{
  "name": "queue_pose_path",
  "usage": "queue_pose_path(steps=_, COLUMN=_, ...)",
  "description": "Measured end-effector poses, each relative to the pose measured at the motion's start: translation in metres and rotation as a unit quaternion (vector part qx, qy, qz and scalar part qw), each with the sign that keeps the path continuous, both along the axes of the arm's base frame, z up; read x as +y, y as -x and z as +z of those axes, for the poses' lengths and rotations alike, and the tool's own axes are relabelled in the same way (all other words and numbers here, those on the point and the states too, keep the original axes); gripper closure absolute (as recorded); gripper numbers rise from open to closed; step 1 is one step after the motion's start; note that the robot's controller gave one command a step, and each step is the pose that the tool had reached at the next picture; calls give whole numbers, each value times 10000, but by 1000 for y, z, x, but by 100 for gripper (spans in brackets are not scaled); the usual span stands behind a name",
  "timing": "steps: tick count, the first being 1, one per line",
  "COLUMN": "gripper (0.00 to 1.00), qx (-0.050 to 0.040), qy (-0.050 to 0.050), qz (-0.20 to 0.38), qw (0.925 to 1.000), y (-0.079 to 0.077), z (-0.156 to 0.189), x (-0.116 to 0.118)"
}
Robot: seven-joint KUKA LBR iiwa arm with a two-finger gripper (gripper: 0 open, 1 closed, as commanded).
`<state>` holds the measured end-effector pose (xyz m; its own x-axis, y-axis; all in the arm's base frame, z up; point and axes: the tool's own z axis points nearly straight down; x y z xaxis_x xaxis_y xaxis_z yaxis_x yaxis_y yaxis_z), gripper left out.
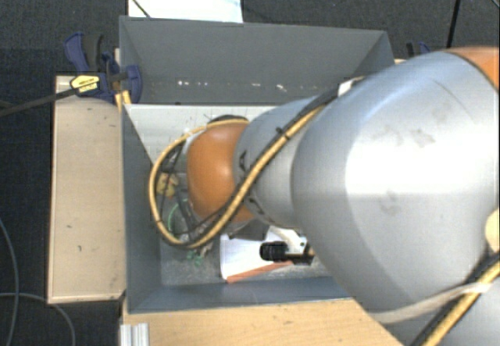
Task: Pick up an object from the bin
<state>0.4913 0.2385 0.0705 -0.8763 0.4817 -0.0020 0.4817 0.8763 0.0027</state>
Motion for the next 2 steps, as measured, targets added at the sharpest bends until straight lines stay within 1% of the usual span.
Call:
queue_pose_path(steps=1, gripper=100, qx=0, qy=-1, qz=-2, qw=10000, y=0, z=0, x=0)
queue_pose_path(steps=2, gripper=100, qx=19, qy=9, qz=-4, qw=10000, y=1, z=3, x=-1)
